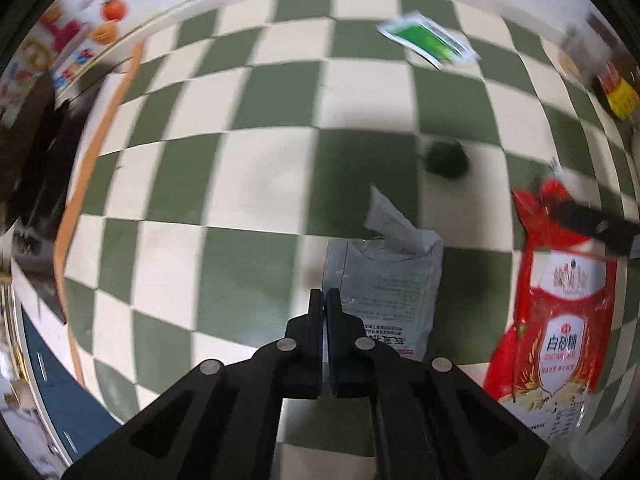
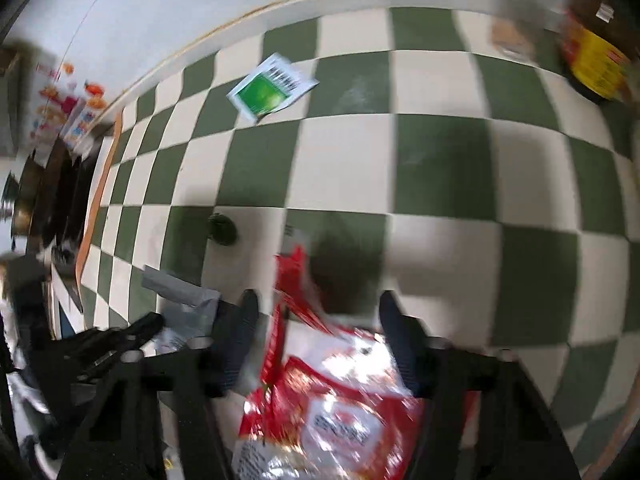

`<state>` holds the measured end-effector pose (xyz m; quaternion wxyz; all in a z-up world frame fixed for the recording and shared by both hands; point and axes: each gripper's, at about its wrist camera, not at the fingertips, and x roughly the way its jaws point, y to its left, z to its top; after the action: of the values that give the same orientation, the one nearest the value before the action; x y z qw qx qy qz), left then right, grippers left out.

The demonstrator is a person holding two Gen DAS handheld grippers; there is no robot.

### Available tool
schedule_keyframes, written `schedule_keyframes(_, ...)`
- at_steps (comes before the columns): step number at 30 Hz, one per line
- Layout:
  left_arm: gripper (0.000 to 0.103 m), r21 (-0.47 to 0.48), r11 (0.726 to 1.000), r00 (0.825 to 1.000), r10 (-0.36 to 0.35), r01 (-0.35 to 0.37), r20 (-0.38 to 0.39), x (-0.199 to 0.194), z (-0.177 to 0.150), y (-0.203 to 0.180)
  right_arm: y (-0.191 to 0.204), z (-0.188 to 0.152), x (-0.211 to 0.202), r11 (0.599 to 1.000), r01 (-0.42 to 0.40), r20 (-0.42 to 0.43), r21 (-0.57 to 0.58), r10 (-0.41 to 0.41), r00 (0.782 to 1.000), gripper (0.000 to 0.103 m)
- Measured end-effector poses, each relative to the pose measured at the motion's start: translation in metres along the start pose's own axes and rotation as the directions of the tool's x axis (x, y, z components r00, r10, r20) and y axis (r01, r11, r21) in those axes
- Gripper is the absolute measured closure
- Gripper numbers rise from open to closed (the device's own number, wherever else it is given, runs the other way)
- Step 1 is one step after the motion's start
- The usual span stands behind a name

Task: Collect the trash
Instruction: 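Grasp the red sachet with the right tool while the left tool grasps the white sachet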

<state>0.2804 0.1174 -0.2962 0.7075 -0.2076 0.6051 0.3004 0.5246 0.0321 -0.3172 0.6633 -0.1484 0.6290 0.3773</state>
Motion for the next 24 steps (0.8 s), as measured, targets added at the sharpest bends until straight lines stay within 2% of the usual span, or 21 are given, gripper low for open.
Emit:
schedule_keyframes(2,0.103,-0.030,0.999,0.999,0.016,-0.015,0.028,-0.013,-0.001,0.010,0.009,0.003,0.004,0.999,-0.014,0.007,-0.032,0.014,1.000,0.090)
schedule_keyframes(4,0.103,-0.051,0.998,0.998,0.030,-0.027,0.059,-0.025,-0.005,0.016,0.015,0.003,-0.001,0.998,0.019,0.036,-0.054,-0.017,0.999,0.091)
schedule_keyframes(6,0.103,-0.059,0.997,0.994,0.047,-0.041,0.096,-0.040,-0.009,0.020,0.018,0.004,-0.011,0.999,0.011,0.071,-0.052,-0.007,0.997,0.091)
schedule_keyframes(8,0.103,-0.061,0.997,0.990,0.054,-0.046,0.128,-0.052,0.001,0.011,0.020,0.004,-0.026,0.999,0.013,0.113,-0.046,-0.008,0.994,0.091)
schedule_keyframes(11,0.103,-0.051,0.997,0.981,0.058,-0.049,0.183,-0.071,0.000,0.014,0.026,0.001,-0.055,0.998,0.030,0.192,-0.046,-0.020,0.981,0.091)
schedule_keyframes(12,0.103,-0.048,0.998,0.979,0.056,-0.047,0.196,-0.071,0.010,0.004,0.029,-0.001,-0.064,0.998,0.030,0.212,-0.047,-0.019,0.977,0.091)
schedule_keyframes(14,0.103,-0.045,0.998,0.974,0.044,-0.035,0.224,-0.074,0.024,0.013,0.036,-0.009,-0.083,0.998,0.028,0.248,-0.048,-0.015,0.969,0.091)
schedule_keyframes(20,0.103,-0.026,0.999,0.950,-0.033,0.043,0.310,-0.112,0.001,0.038,0.063,-0.057,-0.136,0.999,0.017,0.339,-0.033,-0.004,0.941,0.091)
schedule_keyframes(22,0.103,-0.019,0.995,0.942,-0.085,0.096,0.323,-0.119,-0.013,0.050,0.071,-0.077,-0.147,1.000,0.014,0.356,-0.020,-0.005,0.934,0.091)
schedule_keyframes(24,0.098,-0.012,0.981,0.931,-0.178,0.192,0.319,-0.116,-0.026,0.063,0.079,-0.102,-0.153,1.000,0.019,0.367,-0.010,-0.015,0.930,0.091)
